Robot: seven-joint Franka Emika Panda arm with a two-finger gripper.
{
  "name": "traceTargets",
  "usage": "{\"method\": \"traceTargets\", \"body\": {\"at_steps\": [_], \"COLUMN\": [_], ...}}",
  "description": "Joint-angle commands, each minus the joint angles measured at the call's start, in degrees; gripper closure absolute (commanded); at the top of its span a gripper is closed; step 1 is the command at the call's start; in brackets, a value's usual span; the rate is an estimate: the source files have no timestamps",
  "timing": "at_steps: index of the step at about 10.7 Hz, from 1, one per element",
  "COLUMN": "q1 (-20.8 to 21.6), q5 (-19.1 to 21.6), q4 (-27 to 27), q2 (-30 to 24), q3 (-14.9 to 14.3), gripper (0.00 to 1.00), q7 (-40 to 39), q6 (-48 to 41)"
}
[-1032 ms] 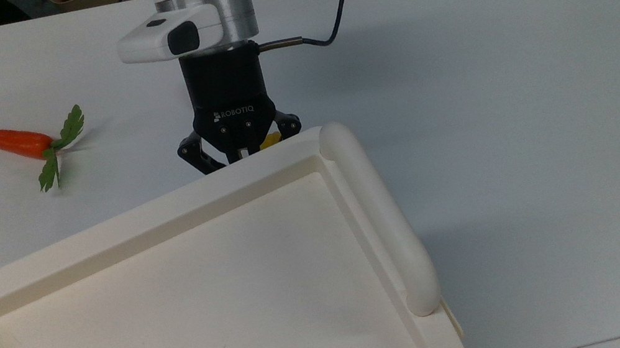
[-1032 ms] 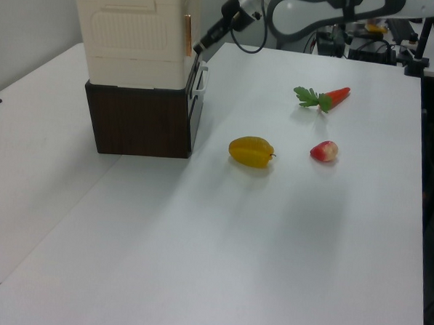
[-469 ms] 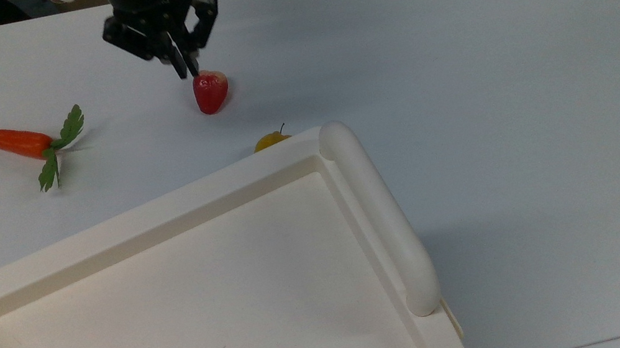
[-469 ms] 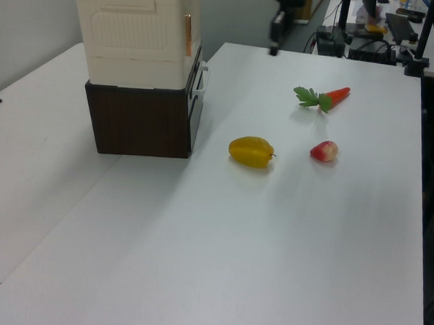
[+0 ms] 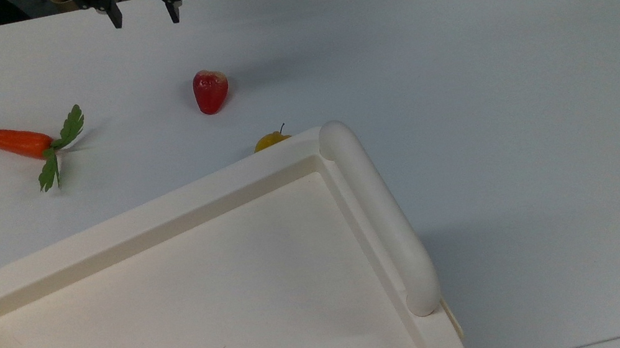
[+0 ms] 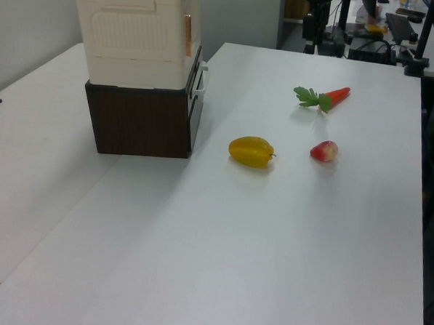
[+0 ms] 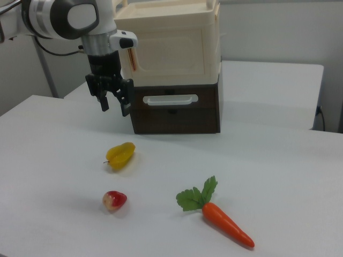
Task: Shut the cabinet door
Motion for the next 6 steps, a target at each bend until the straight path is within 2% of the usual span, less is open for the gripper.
{"method": "traceTargets", "body": {"at_steps": [1, 6], "q1": [-0.92, -1.01], "q5": [-0.59, -0.59], "q4": [-1.61, -1.52], "q2": [-2.22, -2.22], "q3": [0.38, 0.2], "gripper": [0.0, 0.0], "q7": [0.87, 0.96], "q6": [-1.55, -1.46]}}
